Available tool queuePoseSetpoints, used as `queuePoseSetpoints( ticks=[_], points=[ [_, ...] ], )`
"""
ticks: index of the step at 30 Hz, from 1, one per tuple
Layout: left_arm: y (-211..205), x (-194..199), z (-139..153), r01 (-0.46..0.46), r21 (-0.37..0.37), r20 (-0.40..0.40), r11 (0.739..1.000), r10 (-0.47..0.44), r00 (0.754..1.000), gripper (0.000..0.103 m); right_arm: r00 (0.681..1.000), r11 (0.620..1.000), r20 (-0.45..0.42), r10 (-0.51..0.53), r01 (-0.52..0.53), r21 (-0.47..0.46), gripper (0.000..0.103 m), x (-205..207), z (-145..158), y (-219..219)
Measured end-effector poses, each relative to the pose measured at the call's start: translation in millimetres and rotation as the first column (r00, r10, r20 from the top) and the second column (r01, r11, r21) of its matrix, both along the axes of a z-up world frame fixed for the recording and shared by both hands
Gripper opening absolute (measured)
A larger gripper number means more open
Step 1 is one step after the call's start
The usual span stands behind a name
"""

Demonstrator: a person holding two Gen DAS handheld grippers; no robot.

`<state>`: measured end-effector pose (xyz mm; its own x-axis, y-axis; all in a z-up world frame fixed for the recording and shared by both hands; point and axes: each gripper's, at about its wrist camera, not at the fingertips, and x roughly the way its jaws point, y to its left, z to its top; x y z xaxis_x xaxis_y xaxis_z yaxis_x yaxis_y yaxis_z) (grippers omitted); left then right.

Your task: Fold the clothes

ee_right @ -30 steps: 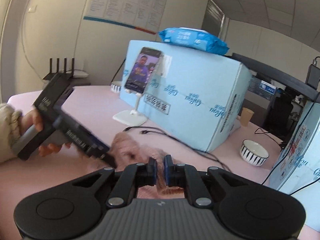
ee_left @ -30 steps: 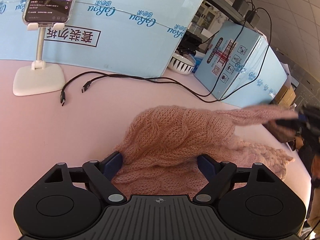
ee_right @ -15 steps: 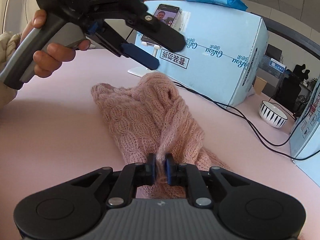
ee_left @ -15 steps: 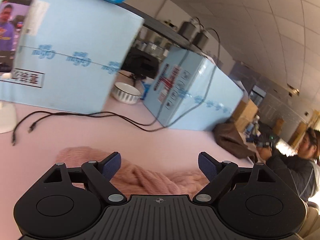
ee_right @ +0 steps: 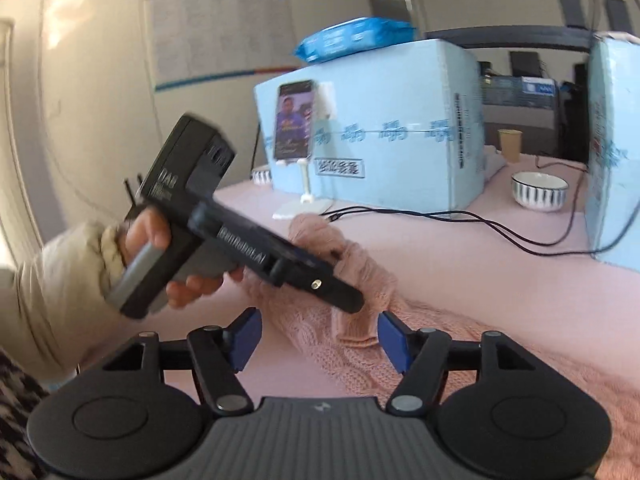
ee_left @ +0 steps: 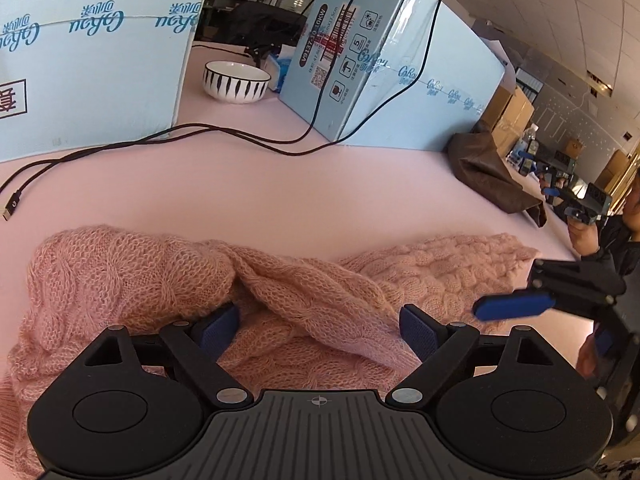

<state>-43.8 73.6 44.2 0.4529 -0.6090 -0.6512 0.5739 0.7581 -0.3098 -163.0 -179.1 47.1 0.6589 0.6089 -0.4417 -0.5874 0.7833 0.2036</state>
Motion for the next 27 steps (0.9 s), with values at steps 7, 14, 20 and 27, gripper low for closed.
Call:
queuePoseSetpoints(
  ticks=[7,14,20,27],
  points=[
    [-23,-6,21,-0.073,0.097,0.009,0.993,0.072,0.997,0.089,0.97,0.98,-0.153,-0.19,0.178,-0.088,0.062,20,-37,-15],
    [-43,-16,17,-0.11,0.073,0.034,0.991,0.108,0.994,0.089,0.911,0.929,-0.273,-0.31,0.351,0.116,0.072,-29,-12,-77],
    [-47,-18,-5,-0.112,0.083,0.054,0.99,0.108,0.993,0.094,0.583,0.532,-0.666,-0.465,0.785,0.317,0.08,-60,-48,-182],
    [-49,-20,-6,-0.105,0.092,0.064,0.99,0.1,0.993,0.097,0.484,0.259,-0.749,-0.452,0.875,0.409,0.079,-61,-79,-212]
  ],
)
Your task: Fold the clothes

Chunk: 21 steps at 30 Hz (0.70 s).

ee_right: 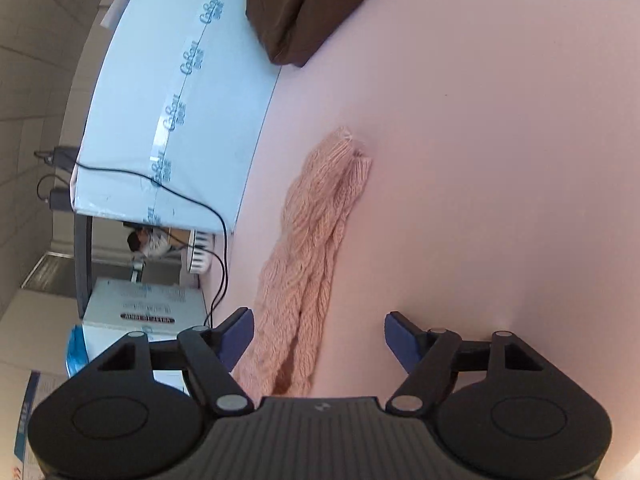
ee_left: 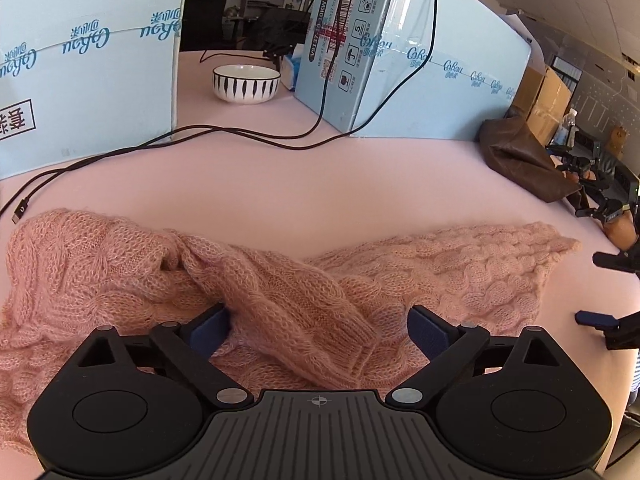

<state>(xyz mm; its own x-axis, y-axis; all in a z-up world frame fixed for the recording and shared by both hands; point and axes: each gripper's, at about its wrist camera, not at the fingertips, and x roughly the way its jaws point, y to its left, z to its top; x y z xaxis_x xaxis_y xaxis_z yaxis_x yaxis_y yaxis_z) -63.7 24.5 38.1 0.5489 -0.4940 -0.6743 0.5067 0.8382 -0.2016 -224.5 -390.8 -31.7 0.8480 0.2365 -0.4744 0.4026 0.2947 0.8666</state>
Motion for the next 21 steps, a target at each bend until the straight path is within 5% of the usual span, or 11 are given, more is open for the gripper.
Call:
queuePoseSetpoints(
  ticks=[4,6,7,10,13,21],
  points=[
    [1,-4,-1,0.004,-0.003,0.002,1.0,-0.004,1.0,0.097,0.998,0.993,0.034,-0.059,0.063,-0.099,0.082,28,4,12],
    [3,-4,-1,0.002,-0.013,-0.005,1.0,-0.002,1.0,0.097,0.998,0.984,0.043,-0.045,0.052,-0.171,0.101,46,7,20],
    [4,-4,0,-0.001,-0.019,-0.009,1.0,0.001,1.0,0.097,0.998,0.981,0.043,-0.034,0.042,-0.189,0.103,50,11,23],
    [4,-5,0,-0.003,-0.021,-0.013,1.0,0.003,1.0,0.097,0.995,0.967,0.059,-0.081,0.093,-0.239,0.103,55,15,30],
    [3,-9,0,0.002,-0.011,-0.003,1.0,-0.002,1.0,0.097,0.983,0.954,0.112,-0.145,0.169,-0.248,0.091,52,10,31],
    [0,-15,-1,-0.001,0.01,0.014,1.0,0.001,1.0,0.097,0.979,0.935,0.127,-0.158,0.189,-0.301,0.097,71,11,35]
  ],
)
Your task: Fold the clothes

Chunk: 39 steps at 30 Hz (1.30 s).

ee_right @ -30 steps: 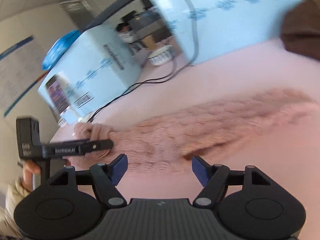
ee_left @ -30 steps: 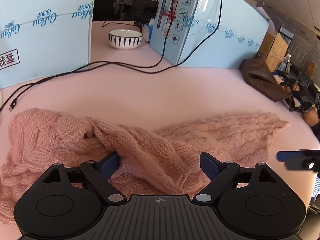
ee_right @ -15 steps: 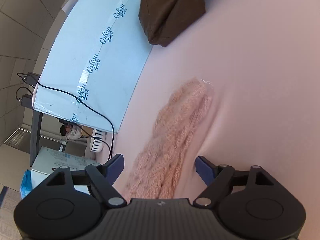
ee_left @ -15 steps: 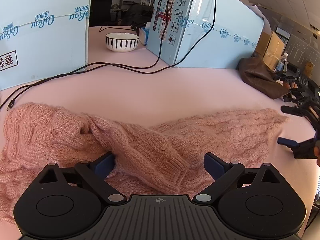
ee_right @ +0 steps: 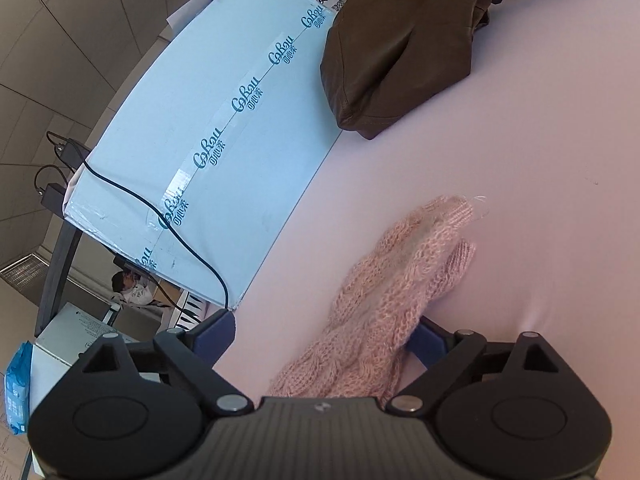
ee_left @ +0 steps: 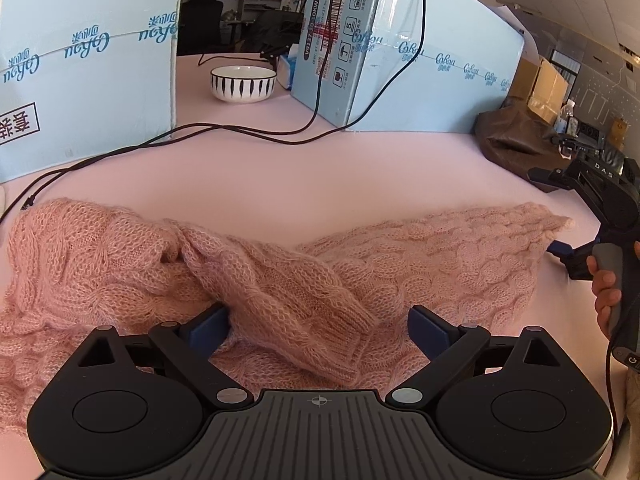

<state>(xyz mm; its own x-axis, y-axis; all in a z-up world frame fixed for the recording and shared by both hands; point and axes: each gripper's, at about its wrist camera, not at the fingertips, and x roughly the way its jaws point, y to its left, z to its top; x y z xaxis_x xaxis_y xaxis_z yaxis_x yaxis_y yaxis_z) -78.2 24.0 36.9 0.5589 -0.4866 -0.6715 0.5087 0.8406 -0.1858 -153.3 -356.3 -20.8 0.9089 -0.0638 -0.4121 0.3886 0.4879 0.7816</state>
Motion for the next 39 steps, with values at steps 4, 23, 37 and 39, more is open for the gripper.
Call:
queuePoseSetpoints(
  ticks=[4,23,37,39],
  points=[
    [4,6,1,-0.033,-0.041,-0.036,0.999,0.031,0.999,0.097,1.0,0.997,-0.027,0.003,-0.006,-0.077,0.101,11,3,11],
    [12,16,-1,-0.158,-0.18,-0.111,0.971,0.14,0.984,0.103,0.999,0.992,-0.032,0.042,-0.045,-0.116,0.103,15,0,8],
    [-1,10,-3,-0.136,-0.089,-0.062,0.987,0.131,0.989,0.103,0.998,0.993,-0.021,0.058,-0.06,-0.104,0.095,14,-1,3],
    [-5,8,-3,-0.13,-0.061,-0.045,0.99,0.127,0.991,0.103,0.997,0.994,-0.029,0.073,-0.075,-0.086,0.051,12,-3,-2]
  ],
)
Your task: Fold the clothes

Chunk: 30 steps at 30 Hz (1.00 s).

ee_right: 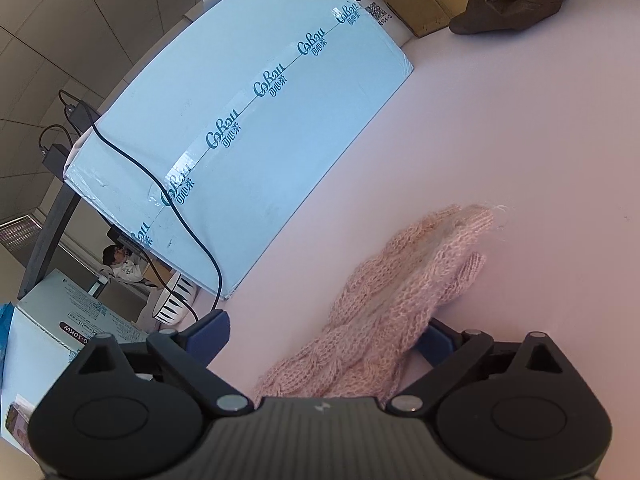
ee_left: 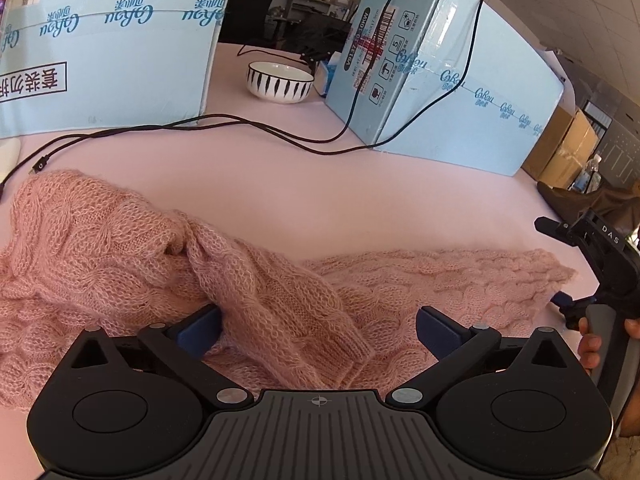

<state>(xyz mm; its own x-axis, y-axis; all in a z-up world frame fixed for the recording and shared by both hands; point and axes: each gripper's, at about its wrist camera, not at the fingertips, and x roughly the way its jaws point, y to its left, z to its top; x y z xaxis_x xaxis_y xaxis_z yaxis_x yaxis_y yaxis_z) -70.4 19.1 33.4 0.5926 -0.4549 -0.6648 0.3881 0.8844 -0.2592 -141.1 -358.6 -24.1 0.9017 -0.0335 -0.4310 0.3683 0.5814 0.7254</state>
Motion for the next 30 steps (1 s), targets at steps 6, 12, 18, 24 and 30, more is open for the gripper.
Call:
queuePoseSetpoints(
  ticks=[6,12,18,24,30],
  points=[
    [-11,-4,-1,-0.006,0.073,0.016,0.997,0.005,1.0,0.103,0.998,0.99,-0.028,0.062,-0.058,0.125,0.014,0,-13,-19],
    [-14,-7,1,-0.04,0.069,-0.006,0.997,0.04,0.999,0.103,0.997,0.987,-0.017,0.07,-0.067,0.148,0.015,-12,-1,-32],
    [-31,-25,7,0.013,0.021,-0.086,1.0,-0.011,0.996,0.103,0.998,0.997,0.051,0.031,-0.034,0.064,0.015,-38,27,-49],
    [-46,-36,0,0.03,0.045,-0.041,0.999,-0.028,0.999,0.103,0.998,0.99,-0.065,-0.008,0.018,0.143,0.013,-37,-11,-61],
    [-30,-34,-3,0.001,-0.067,-0.047,0.998,-0.004,0.999,0.103,0.999,0.998,-0.031,-0.043,0.045,0.052,0.015,-38,10,-52]
  ],
)
